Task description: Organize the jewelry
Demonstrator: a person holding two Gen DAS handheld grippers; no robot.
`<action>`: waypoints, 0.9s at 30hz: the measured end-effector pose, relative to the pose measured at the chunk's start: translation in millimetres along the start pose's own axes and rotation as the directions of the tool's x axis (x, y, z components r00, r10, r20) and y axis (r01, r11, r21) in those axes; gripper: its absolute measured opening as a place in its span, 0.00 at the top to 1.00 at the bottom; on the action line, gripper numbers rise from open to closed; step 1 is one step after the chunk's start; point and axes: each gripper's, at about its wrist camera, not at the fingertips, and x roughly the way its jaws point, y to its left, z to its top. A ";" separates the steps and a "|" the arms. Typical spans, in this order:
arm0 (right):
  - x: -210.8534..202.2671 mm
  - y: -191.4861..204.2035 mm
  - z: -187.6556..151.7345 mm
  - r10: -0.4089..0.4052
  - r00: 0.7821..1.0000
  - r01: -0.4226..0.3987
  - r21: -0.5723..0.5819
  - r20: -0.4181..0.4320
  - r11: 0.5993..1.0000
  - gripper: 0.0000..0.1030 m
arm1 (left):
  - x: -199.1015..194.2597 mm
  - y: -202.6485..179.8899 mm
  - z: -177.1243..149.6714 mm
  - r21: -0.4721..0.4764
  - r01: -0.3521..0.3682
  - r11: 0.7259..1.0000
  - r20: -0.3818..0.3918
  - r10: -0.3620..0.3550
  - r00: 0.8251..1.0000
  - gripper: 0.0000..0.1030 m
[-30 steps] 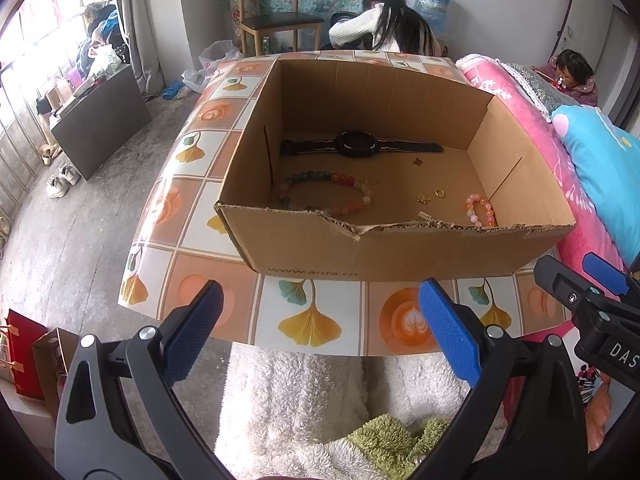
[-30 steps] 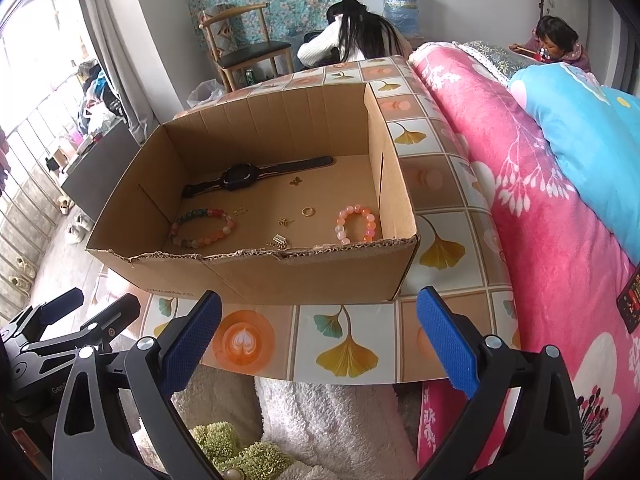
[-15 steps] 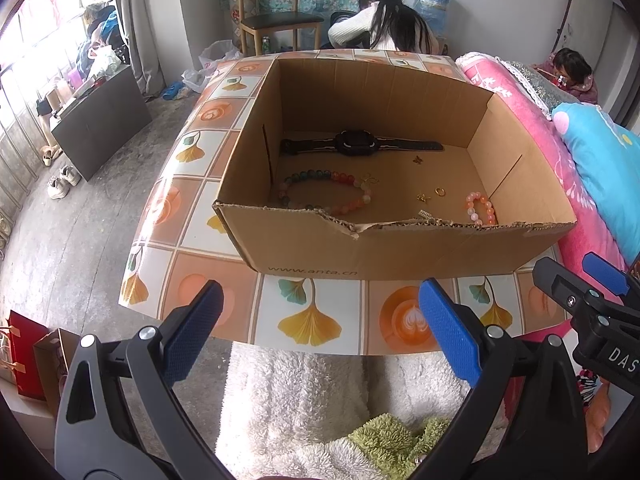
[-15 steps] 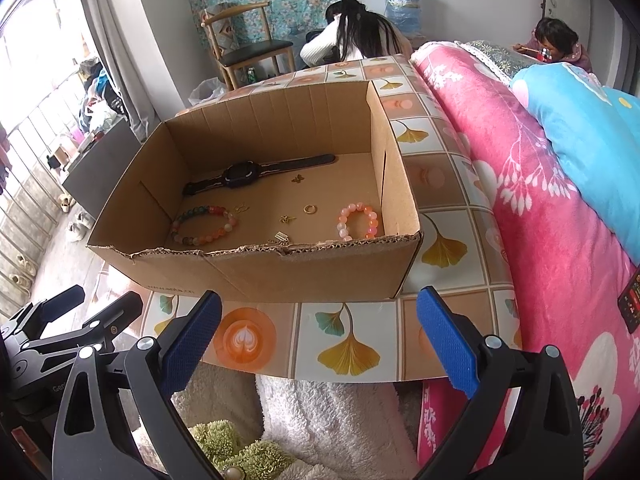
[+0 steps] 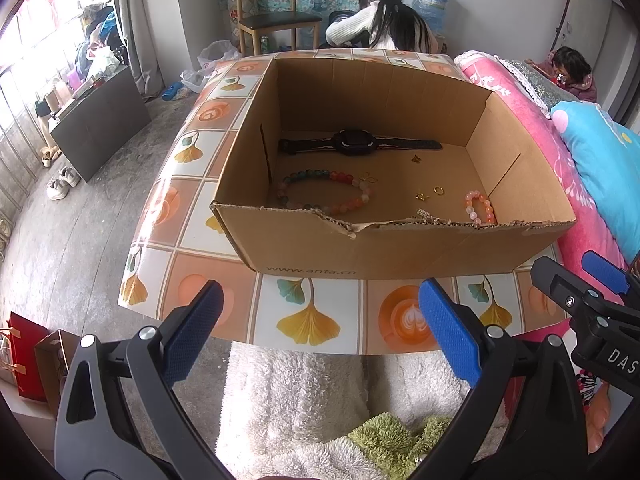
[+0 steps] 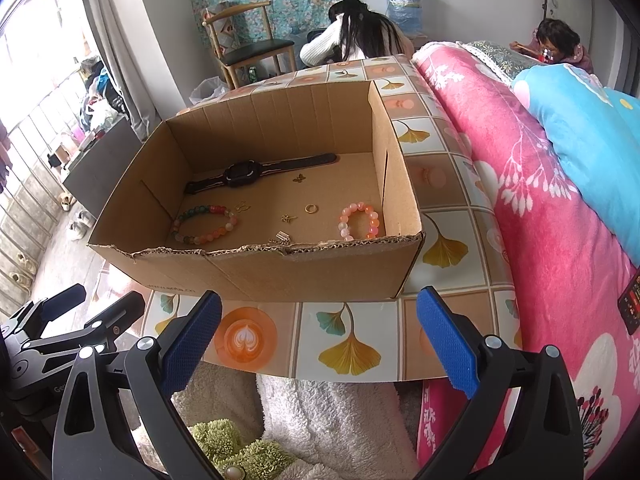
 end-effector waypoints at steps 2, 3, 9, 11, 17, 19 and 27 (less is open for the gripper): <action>0.0 0.5 -0.2 0.001 1.000 -0.001 -0.002 0.001 1.000 0.08 | 0.0 0.6 -0.8 0.002 0.001 1.000 0.000 -0.001 1.000 0.08; 0.0 0.4 0.1 0.000 1.000 0.000 -0.002 0.000 1.000 0.08 | 0.0 0.6 -0.9 0.002 0.000 1.000 0.000 0.000 1.000 0.08; -0.1 0.5 0.4 0.002 1.000 -0.002 -0.001 -0.001 1.000 0.08 | -0.6 1.0 -1.3 0.003 0.000 1.000 0.001 0.000 1.000 0.08; 0.0 1.1 0.0 0.001 1.000 -0.001 -0.003 -0.002 1.000 0.08 | -0.8 1.6 -2.0 0.003 0.000 1.000 0.001 0.000 1.000 0.08; -0.2 1.4 0.4 0.001 1.000 -0.001 -0.002 -0.003 1.000 0.08 | -0.8 1.4 -1.6 0.002 0.000 1.000 0.000 0.000 1.000 0.08; -0.3 1.6 0.0 0.001 1.000 -0.001 -0.002 -0.004 1.000 0.08 | -0.6 1.2 -1.3 0.003 0.000 1.000 -0.001 0.000 1.000 0.08; 2.6 0.0 0.7 0.005 1.000 -0.005 -0.003 -0.013 1.000 0.08 | -0.9 3.4 -0.7 0.002 0.003 1.000 -0.009 -0.003 1.000 0.08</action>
